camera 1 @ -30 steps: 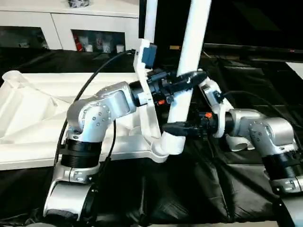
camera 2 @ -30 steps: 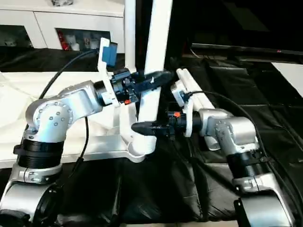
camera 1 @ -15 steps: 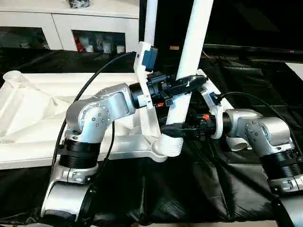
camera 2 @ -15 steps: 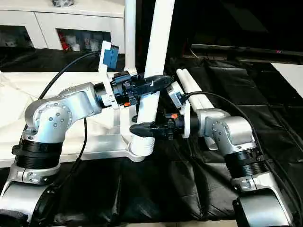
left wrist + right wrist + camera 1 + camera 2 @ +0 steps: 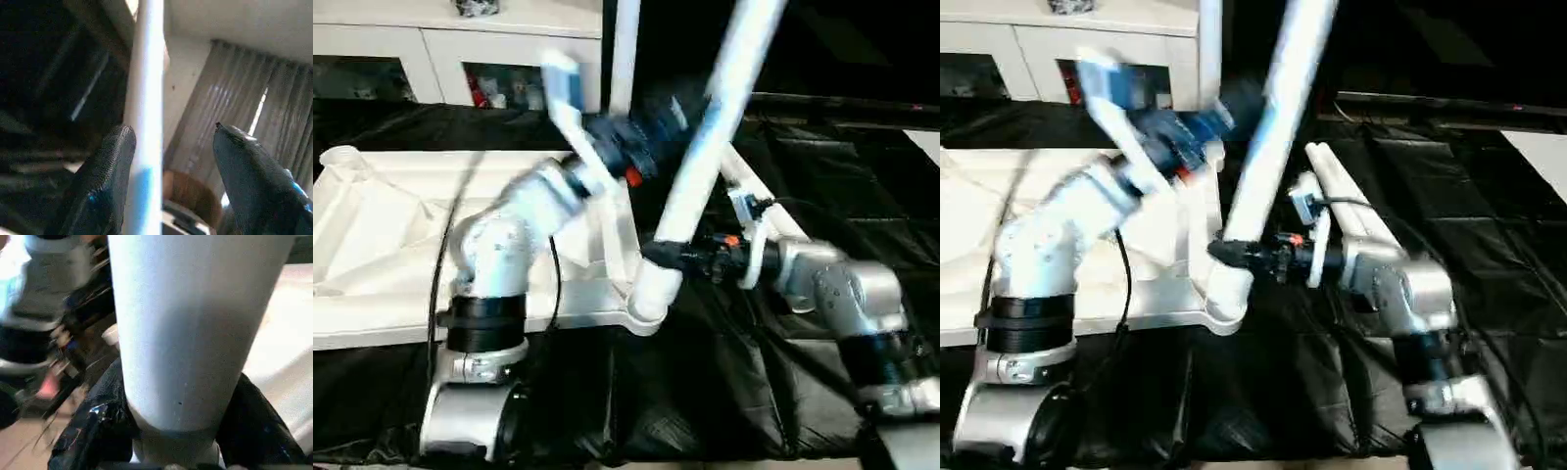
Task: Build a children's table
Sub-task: Pick table leg, then insert table leg to table base
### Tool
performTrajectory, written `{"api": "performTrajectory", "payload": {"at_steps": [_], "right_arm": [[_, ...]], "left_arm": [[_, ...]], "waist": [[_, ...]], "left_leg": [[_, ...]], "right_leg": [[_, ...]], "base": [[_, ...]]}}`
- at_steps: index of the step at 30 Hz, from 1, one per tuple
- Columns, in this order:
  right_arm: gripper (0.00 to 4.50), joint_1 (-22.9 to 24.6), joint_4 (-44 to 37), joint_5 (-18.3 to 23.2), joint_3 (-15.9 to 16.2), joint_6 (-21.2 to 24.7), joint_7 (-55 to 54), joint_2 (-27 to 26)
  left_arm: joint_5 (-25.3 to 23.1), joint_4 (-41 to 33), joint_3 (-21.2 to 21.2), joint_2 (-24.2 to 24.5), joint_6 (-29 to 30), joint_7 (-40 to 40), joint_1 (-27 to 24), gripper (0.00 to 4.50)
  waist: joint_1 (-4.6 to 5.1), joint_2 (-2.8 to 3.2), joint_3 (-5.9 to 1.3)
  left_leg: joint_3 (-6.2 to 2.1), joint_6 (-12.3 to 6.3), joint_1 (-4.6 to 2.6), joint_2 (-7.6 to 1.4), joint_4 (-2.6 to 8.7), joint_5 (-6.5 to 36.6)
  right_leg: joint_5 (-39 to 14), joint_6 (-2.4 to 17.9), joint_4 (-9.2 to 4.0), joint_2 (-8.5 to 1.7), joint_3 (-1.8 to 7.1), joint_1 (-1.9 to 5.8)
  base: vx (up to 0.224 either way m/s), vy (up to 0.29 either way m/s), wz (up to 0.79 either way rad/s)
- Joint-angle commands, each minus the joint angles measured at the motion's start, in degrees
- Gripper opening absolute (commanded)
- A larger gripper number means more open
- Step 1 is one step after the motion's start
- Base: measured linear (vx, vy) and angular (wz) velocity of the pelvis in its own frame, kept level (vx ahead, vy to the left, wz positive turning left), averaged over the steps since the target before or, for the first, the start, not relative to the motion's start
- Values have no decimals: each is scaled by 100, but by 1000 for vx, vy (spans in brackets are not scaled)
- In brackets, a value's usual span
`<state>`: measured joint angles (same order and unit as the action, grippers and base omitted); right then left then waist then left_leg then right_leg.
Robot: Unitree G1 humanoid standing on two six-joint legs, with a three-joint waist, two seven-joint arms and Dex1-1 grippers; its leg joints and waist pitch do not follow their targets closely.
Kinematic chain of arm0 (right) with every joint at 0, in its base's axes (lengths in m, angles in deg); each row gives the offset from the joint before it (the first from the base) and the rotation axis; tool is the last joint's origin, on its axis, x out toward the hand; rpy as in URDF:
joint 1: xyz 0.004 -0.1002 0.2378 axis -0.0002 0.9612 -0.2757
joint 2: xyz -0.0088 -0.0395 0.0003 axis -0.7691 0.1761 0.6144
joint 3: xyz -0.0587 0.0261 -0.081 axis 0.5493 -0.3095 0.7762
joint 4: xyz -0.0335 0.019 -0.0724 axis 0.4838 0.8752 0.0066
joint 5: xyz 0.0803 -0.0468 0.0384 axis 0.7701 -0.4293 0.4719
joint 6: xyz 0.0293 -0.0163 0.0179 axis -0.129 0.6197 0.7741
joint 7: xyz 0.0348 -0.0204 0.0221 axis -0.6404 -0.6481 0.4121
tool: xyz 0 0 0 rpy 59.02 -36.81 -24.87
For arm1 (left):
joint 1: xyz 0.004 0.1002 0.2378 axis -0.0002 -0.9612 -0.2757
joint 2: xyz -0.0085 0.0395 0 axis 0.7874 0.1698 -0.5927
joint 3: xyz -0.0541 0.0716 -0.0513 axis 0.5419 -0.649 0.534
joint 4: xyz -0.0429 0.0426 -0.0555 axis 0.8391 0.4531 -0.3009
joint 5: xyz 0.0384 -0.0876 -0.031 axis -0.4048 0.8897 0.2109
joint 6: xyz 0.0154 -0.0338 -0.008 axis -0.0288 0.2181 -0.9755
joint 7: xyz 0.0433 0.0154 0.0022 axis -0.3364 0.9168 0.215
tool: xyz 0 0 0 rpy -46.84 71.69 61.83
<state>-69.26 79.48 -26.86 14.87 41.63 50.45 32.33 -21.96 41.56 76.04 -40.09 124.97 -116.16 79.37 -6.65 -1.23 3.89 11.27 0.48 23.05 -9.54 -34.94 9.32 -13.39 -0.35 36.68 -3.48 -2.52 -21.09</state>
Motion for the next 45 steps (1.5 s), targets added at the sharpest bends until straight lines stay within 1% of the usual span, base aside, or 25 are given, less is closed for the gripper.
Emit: {"api": "performTrajectory", "payload": {"at_steps": [1,2,3,4,5,6,7,8,9,11,13,14,15,18,20,23,26,28,29,30,34,36,40,43,45], "right_arm": [[189,54,-169,-16,-208,-185,-270,13],[189,159,-210,-130,-316,-585,-511,-137],[189,196,-228,-154,-359,-682,-600,-190],[189,281,-254,-333,-420,-891,-938,-287],[189,342,-280,-477,-429,-1002,-1160,-330],[189,342,-280,-477,-429,-1002,-1160,-330],[189,404,-311,-650,-394,-1115,-1351,-344],[189,528,-383,-910,-334,-1316,-1656,-393],[189,574,-436,-948,-307,-1243,-1733,-392],[189,696,-582,-957,-340,-1097,-1967,-471],[189,901,-656,-1000,-308,-1244,-2010,-506],[189,951,-663,-1036,-249,-1280,-1981,-474],[188,951,-663,-1036,-249,-1280,-1981,-474],[188,1107,-692,-1168,-81,-1342,-1954,-414],[188,1176,-726,-1259,-6,-1385,-1985,-407],[188,1206,-776,-1279,7,-1366,-2025,-418],[188,1240,-843,-1301,21,-1351,-2069,-418],[188,1241,-838,-1330,46,-1377,-2079,-410],[188,1237,-833,-1335,54,-1385,-2076,-407],[188,1237,-829,-1341,61,-1397,-2076,-404],[188,1217,-803,-1368,101,-1437,-2051,-395],[188,1203,-796,-1377,112,-1440,-2032,-384],[188,1169,-780,-1383,114,-1439,-2023,-372],[188,1108,-750,-1402,108,-1457,-2001,-346],[188,1029,-719,-1447,109,-1503,-1981,-313]], "left_arm": [[-95,-74,-36,175,27,-146,-124,289],[-757,-93,-564,719,-242,-586,-368,289],[-974,-103,-751,906,-375,-768,-469,289],[-1640,-23,-1312,1451,-796,-1172,-723,289],[-2038,47,-1645,1785,-1128,-1455,-896,289],[-2038,47,-1645,1785,-1128,-1455,-896,289],[-2307,138,-1904,2071,-1316,-1696,-1031,289],[-2732,365,-2268,2491,-1669,-2000,-1216,289],[-2845,457,-2370,2632,-1770,-2120,-1284,289],[-3026,664,-2511,2890,-1995,-2390,-1449,289],[-3197,958,-2649,3124,-2266,-2682,-1554,289],[-3223,1003,-2681,3170,-2302,-2740,-1565,289],[-3223,1003,-2681,3170,-2302,-2740,-1565,261],[-3296,1145,-2812,3309,-2314,-2958,-1578,254],[-3470,1338,-2928,3398,-2521,-3082,-1570,218],[-3535,1465,-2990,3470,-2584,-3230,-1569,202],[-3553,1563,-2996,3521,-2626,-3453,-1594,164],[-3585,1584,-2987,3562,-2620,-3498,-1628,159],[-3637,1609,-2987,3578,-2670,-3456,-1639,148],[-3676,1646,-2992,3585,-2726,-3433,-1637,134],[-3660,1703,-2959,3604,-2662,-3476,-1652,119],[-3648,1695,-2925,3604,-2614,-3486,-1661,95],[-3692,1683,-2922,3626,-2564,-3493,-1688,75],[-3599,1649,-2829,3529,-2469,-3401,-1716,44],[-3530,1566,-2785,3364,-2356,-3269,-1720,42]], "waist": [[-6,14,-451],[-6,7,-444],[6,28,-444],[20,45,-436],[33,68,-431],[33,68,-431],[54,73,-440],[30,96,-434],[44,102,-431],[42,124,-441],[57,146,-448],[54,147,-446],[57,144,-444],[57,166,-421],[60,155,-417],[60,158,-414],[69,155,-412],[64,160,-414],[67,142,-412],[69,154,-408],[62,121,-412],[63,116,-414],[58,120,-414],[59,118,-407],[61,115,-410]], "left_leg": [[-201,115,-216,-399,403,778],[-213,128,-217,-402,418,815],[-215,158,-207,-402,425,859],[-216,239,-228,-405,449,967],[-239,358,-245,-416,489,1050],[-239,358,-245,-416,489,1050],[-217,481,-268,-411,493,1093],[-215,533,-282,-413,500,1072],[-208,544,-269,-394,501,1070],[-200,600,-284,-388,519,1155],[-206,629,-263,-386,531,1302],[-201,639,-276,-388,534,1359],[-202,647,-281,-394,536,1400],[-195,680,-283,-393,541,1634],[-199,681,-281,-396,541,1684],[-205,659,-273,-396,542,1690],[-205,658,-281,-404,545,1754],[-204,658,-287,-407,542,1755],[-202,657,-287,-411,547,1756],[-203,652,-282,-407,547,1779],[-195,623,-278,-407,538,1705],[-194,592,-276,-409,537,1643],[-190,563,-277,-410,532,1611],[-186,566,-280,-408,532,1636],[-185,575,-279,-410,526,1640]], "right_leg": [[-36,1453,-392,-528,249,174],[-197,1344,-439,-541,257,169],[-302,1254,-422,-537,261,163],[-519,1137,-440,-526,262,142],[-782,920,-464,-523,269,107],[-782,920,-464,-523,269,107],[-709,927,-438,-508,268,99],[-627,890,-452,-502,274,57],[-582,865,-440,-486,282,60],[-381,955,-413,-487,273,63],[-323,1041,-392,-500,273,76],[-332,1055,-392,-495,269,60],[-322,1076,-391,-499,269,60],[-513,1209,-403,-525,286,46],[-613,1189,-417,-531,296,51],[-687,1196,-419,-538,304,46],[-746,1221,-413,-537,304,32],[-741,1244,-410,-539,303,23],[-733,1255,-411,-537,301,23],[-739,1266,-411,-535,301,19],[-733,1271,-409,-547,306,26],[-671,1283,-400,-542,300,27],[-684,1287,-399,-547,302,26],[-712,1289,-402,-541,303,19],[-734,1303,-401,-549,303,25]], "base": [[0,0,0],[0,0,0],[0,0,0],[0,0,0],[0,0,0],[0,0,0],[0,0,0],[0,0,0],[0,0,0],[0,0,0],[0,0,0],[0,0,0],[0,0,0],[0,0,0],[0,0,0],[0,0,0],[0,0,0],[0,0,0],[0,0,0],[0,0,0],[0,0,0],[0,0,0],[0,0,0],[0,0,0],[0,0,0]]}}
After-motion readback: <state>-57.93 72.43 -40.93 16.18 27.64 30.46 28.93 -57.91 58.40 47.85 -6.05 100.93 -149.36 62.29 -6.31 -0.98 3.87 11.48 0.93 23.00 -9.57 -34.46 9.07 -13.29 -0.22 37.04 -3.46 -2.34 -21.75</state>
